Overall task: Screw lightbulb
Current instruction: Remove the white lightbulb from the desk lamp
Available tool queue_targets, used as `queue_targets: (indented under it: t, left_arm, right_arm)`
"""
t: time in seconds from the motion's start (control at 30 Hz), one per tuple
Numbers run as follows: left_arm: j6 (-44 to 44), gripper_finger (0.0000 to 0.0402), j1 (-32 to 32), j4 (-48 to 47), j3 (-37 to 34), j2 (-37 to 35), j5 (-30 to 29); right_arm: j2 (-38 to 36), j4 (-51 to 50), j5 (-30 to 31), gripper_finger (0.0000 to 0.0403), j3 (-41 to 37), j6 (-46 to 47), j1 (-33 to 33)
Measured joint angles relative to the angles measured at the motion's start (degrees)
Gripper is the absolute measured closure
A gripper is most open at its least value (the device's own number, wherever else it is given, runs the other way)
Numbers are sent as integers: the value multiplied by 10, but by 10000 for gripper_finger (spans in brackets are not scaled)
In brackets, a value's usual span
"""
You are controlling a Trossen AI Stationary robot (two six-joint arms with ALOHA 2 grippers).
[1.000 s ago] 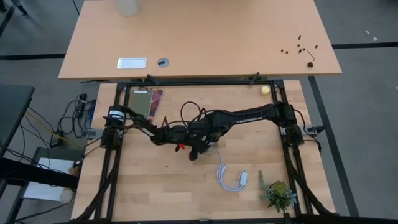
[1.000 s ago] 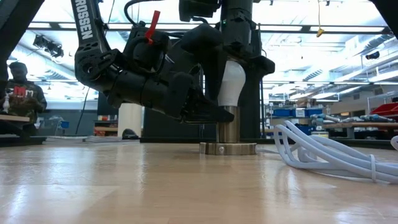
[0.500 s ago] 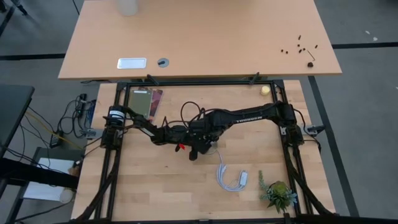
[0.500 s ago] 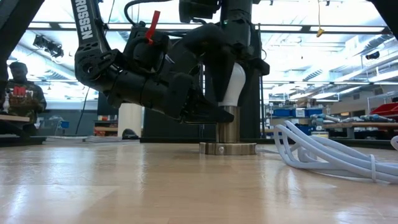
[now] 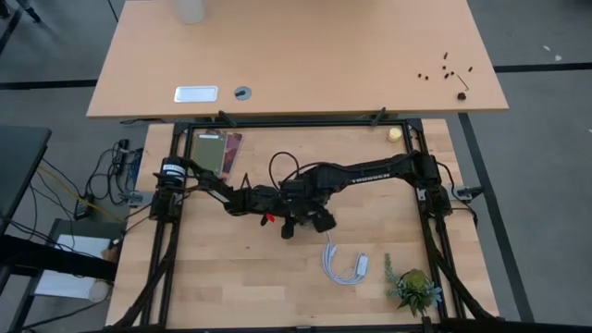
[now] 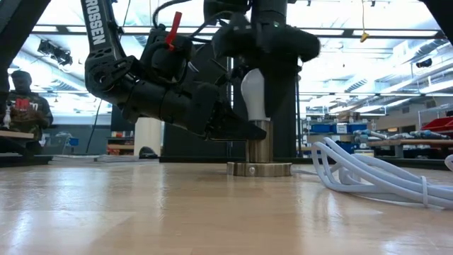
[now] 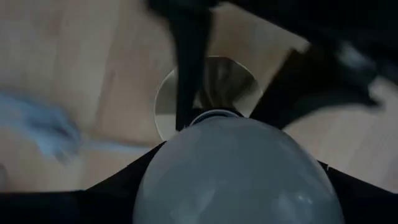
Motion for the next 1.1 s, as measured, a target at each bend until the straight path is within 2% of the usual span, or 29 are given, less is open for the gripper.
queue_targets:
  t: [0.1, 0.2, 0.3, 0.37, 0.67, 0.97, 1.1]
  left_arm:
    - [0, 201, 0, 0, 0, 0, -1]
    - [2, 201, 0, 0, 0, 0, -2]
    - [0, 201, 0, 0, 0, 0, 0]
    - [0, 201, 0, 0, 0, 0, 0]
    - [0, 201, 0, 0, 0, 0, 1]
    - [0, 201, 0, 0, 0, 0, 1]
    - [-4, 201, 0, 0, 0, 0, 1]
  right_arm:
    - [0, 0, 0, 151, 0, -150, 0]
    - [0, -1, 22, 139, 0, -260, 1]
    - [0, 10, 47, 116, 0, -302, 0]
    - [0, 8, 61, 103, 1, -289, 2]
    - [1, -17, 68, 67, 41, -82, 26]
    - [1, -44, 63, 50, 51, 241, 30]
    - [1, -67, 62, 50, 51, 426, 16]
